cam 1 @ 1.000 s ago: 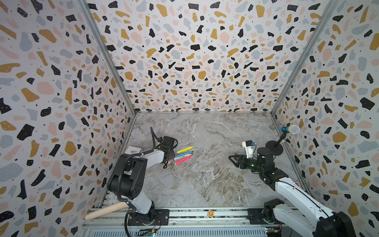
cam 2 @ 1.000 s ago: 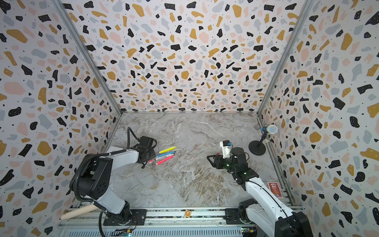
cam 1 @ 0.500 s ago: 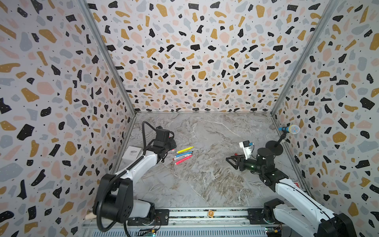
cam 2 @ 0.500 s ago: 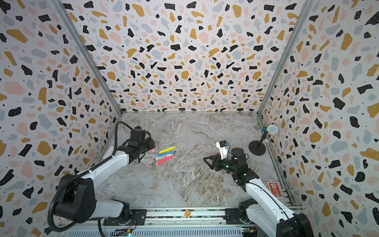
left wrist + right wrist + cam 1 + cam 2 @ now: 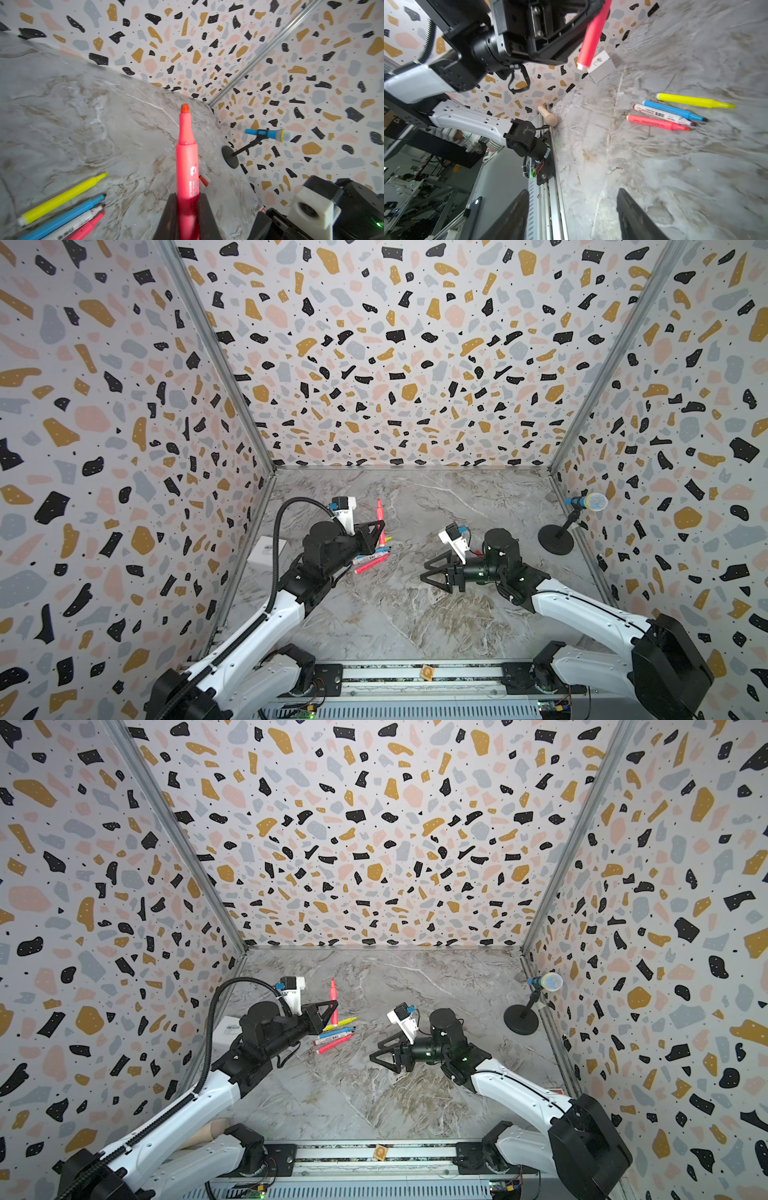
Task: Insert pens into pen caps
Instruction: Pick up the pen from the middle-left of the table.
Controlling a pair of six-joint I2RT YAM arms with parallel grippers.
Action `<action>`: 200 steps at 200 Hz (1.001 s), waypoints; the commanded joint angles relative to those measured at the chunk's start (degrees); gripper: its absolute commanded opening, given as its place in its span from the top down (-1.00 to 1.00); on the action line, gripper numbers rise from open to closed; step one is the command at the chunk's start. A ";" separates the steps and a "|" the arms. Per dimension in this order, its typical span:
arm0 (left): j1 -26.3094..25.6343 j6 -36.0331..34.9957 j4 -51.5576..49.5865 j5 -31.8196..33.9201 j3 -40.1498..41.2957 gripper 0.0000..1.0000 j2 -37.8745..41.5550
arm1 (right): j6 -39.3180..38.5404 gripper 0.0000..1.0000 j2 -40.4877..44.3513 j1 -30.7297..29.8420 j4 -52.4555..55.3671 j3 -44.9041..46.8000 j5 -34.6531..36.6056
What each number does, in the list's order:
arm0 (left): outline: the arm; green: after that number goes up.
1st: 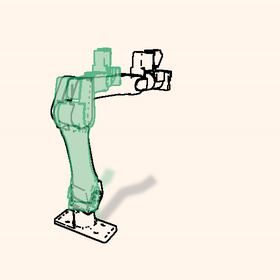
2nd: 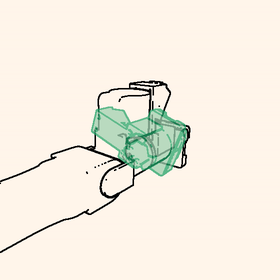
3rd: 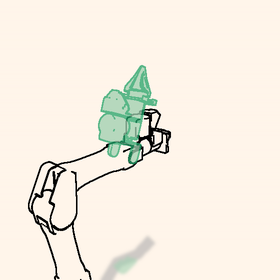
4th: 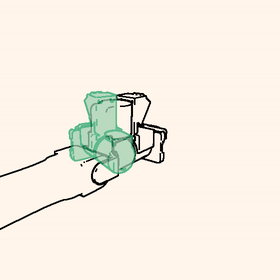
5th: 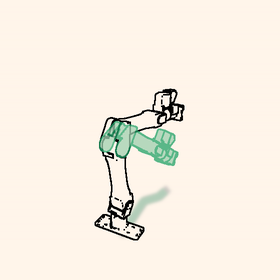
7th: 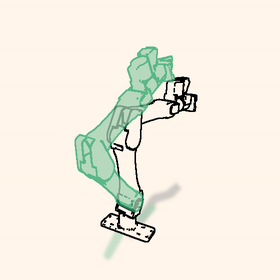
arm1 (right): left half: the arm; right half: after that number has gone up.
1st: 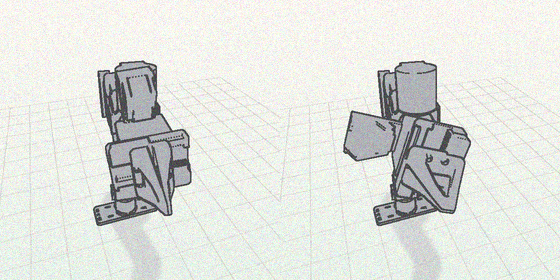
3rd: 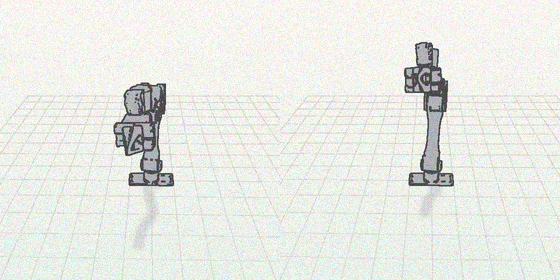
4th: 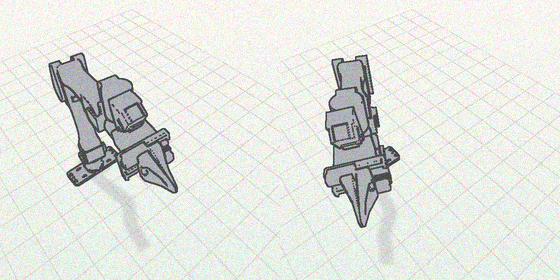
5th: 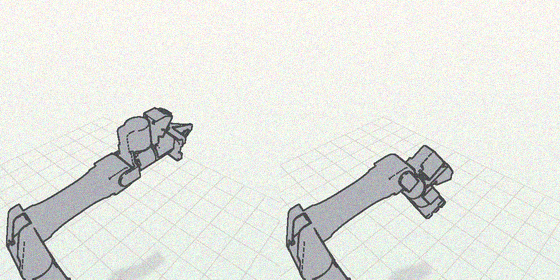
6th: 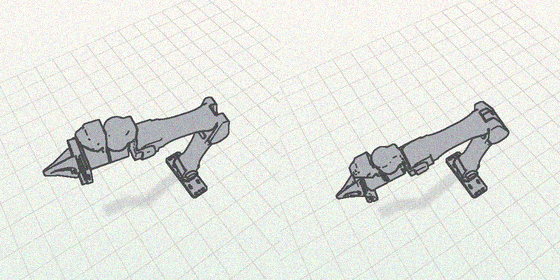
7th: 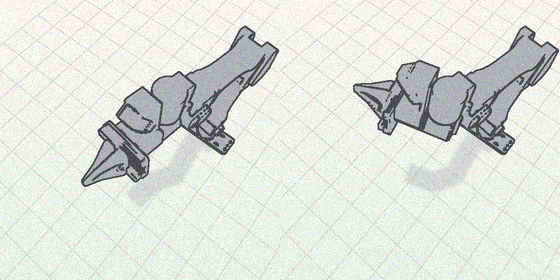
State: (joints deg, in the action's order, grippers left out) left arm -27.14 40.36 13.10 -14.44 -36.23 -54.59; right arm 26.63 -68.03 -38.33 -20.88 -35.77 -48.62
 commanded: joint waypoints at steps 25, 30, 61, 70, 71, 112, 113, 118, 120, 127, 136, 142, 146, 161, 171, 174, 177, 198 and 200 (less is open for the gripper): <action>-3.55 3.91 12.54 -3.05 4.26 0.89 4.45 | 4.21 -0.32 -4.78 -1.08 -8.62 -7.07 -3.58; -3.84 4.22 13.08 -3.18 4.49 0.88 4.72 | 4.30 -0.32 -5.35 -1.41 -8.73 -7.79 -3.51; -4.81 6.70 17.08 -4.43 5.79 0.88 6.24 | 4.46 -0.26 -9.70 -3.36 -9.42 -12.06 -3.39; -5.23 7.01 17.65 -4.62 5.89 0.88 6.49 | 4.86 -0.21 -10.81 -3.59 -9.94 -12.79 -3.34; -5.26 7.06 17.70 -4.67 5.90 0.88 6.50 | 4.93 -0.20 -10.85 -3.60 -10.04 -12.86 -3.37; -6.52 8.39 19.69 -5.12 6.94 0.89 7.35 | 6.68 -0.03 -13.52 -4.41 -12.81 -15.14 -4.57; -6.57 8.41 19.73 -5.14 7.00 0.88 7.37 | 6.68 -0.02 -13.57 -4.45 -12.79 -15.22 -4.56; -6.68 8.51 19.97 -5.17 7.21 0.88 7.44 | 6.68 -0.01 -13.83 -4.68 -12.78 -15.58 -4.72; -6.70 8.55 20.06 -5.17 7.26 0.88 7.42 | 6.70 -0.01 -13.89 -4.73 -12.78 -15.74 -4.84; -6.83 8.71 20.26 -5.18 7.53 0.88 7.48 | 6.72 0.01 -14.10 -5.03 -12.91 -16.18 -5.16; -6.96 8.79 20.46 -5.18 7.72 0.88 7.58 | 6.68 0.03 -14.23 -5.34 -12.91 -16.51 -5.33; -7.04 8.86 20.55 -5.30 7.82 0.88 7.72 | 6.68 0.03 -14.28 -5.56 -12.96 -16.80 -5.45; -7.10 8.85 20.60 -5.28 7.87 0.88 7.80 | 6.68 0.04 -14.32 -5.63 -12.95 -16.99 -5.39; -7.31 8.88 20.77 -5.21 8.02 0.88 7.81 | 6.89 0.04 -14.30 -5.79 -13.11 -17.43 -5.45; -7.40 8.92 20.82 -5.20 8.02 0.89 7.86 | 6.94 0.04 -14.45 -5.79 -13.30 -17.66 -5.35; -7.48 8.94 20.78 -5.20 8.07 0.88 7.89 | 6.94 0.04 -14.55 -5.82 -13.26 -17.81 -5.34; -7.49 8.91 20.81 -5.22 8.13 0.89 7.89 | 7.02 0.05 -14.58 -5.86 -13.30 -17.93 -5.47; -7.75 8.93 21.00 -5.18 8.19 0.89 7.92 | 7.14 0.13 -14.98 -5.80 -13.29 -18.43 -5.35; -7.82 8.90 20.95 -5.17 8.15 0.89 7.92 | 7.12 0.15 -15.08 -5.80 -13.28 -18.41 -5.28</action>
State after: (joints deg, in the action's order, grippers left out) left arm -34.46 49.10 29.98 -19.03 -28.58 -47.57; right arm 33.43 -83.05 -44.05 -32.60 -51.81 -53.25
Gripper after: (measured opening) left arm 0.124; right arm 0.452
